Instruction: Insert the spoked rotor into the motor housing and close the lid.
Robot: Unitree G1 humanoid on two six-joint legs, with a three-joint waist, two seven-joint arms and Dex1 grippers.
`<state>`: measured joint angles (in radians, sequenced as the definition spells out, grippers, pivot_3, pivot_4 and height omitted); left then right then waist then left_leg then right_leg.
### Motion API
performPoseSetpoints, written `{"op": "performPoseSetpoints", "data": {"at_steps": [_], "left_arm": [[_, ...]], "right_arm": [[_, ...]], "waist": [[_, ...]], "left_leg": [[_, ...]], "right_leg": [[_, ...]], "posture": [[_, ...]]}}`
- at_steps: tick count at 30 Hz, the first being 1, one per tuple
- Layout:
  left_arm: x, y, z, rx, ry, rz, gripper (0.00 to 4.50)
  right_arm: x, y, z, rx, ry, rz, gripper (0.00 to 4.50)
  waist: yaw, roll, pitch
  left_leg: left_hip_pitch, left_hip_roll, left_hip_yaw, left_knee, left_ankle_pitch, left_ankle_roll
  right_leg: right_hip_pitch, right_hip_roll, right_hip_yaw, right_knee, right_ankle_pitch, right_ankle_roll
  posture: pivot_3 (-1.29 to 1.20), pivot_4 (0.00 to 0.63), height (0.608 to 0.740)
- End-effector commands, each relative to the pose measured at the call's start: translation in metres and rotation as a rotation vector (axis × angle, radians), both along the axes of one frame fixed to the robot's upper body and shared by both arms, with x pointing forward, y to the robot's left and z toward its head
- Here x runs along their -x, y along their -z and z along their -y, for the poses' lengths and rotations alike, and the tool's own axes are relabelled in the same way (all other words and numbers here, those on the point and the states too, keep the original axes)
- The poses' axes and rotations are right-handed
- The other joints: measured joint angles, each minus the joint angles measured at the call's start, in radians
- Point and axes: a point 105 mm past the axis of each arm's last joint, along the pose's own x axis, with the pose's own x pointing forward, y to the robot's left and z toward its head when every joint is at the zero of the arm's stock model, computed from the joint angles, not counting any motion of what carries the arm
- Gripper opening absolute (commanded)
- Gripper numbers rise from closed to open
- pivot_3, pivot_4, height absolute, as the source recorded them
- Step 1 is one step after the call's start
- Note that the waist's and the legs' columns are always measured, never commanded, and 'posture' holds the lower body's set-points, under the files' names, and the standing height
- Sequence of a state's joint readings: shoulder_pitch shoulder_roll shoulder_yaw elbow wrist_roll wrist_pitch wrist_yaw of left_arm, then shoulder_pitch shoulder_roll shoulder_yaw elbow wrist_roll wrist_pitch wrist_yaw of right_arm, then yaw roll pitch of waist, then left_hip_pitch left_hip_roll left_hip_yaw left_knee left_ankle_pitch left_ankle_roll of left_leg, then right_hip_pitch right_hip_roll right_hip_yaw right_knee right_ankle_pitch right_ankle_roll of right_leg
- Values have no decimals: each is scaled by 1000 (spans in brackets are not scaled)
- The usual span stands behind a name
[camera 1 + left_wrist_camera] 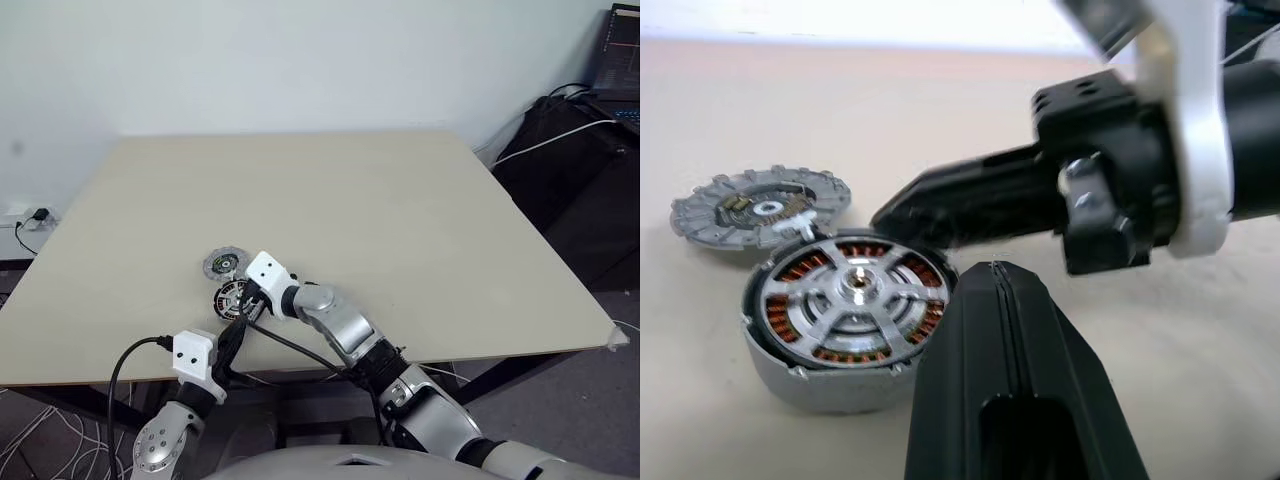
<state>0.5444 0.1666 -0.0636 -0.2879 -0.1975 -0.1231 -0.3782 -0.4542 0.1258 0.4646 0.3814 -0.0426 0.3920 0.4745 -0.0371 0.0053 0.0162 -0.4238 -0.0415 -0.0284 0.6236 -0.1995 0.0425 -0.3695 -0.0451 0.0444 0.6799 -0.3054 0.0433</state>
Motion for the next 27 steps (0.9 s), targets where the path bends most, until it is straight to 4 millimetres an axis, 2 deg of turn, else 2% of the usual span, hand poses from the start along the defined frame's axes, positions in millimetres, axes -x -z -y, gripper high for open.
{"op": "performPoseSetpoints", "data": {"at_steps": [1,6,12,18,24,27], "left_arm": [[-11,-22,-5,-19,-23,82,8],[-30,-27,-15,-52,-108,90,8],[-51,-24,-25,-113,-180,77,8],[-63,1,-29,-167,-205,-48,8],[-59,32,-31,-218,-186,-236,8],[-59,31,-30,-217,-178,-233,8]], "right_arm": [[-21,-33,12,-115,128,90,0],[-32,-46,37,-173,253,112,0],[-26,-41,55,-162,295,110,0],[-20,-35,67,-146,327,89,0],[-19,-38,74,-154,352,84,0],[-19,-39,76,-150,348,84,0]], "waist": [[1,0,0],[1,-1,0],[0,-1,0],[1,-1,0],[0,-2,0],[1,-1,1]], "left_leg": [[0,0,0,0,0,0],[1,0,0,0,0,0],[5,0,0,0,1,-1],[10,0,-2,-1,1,-1],[10,0,-3,-1,1,-1],[10,0,-3,-1,1,-1]], "right_leg": [[0,0,0,0,0,0],[1,1,0,0,1,1],[4,2,-1,0,2,4],[9,3,-1,0,1,2],[10,2,0,0,1,2],[10,2,0,0,1,1]], "posture": [[0,0,740],[0,0,740],[0,0,740],[0,0,740],[0,0,740],[0,0,740]]}}
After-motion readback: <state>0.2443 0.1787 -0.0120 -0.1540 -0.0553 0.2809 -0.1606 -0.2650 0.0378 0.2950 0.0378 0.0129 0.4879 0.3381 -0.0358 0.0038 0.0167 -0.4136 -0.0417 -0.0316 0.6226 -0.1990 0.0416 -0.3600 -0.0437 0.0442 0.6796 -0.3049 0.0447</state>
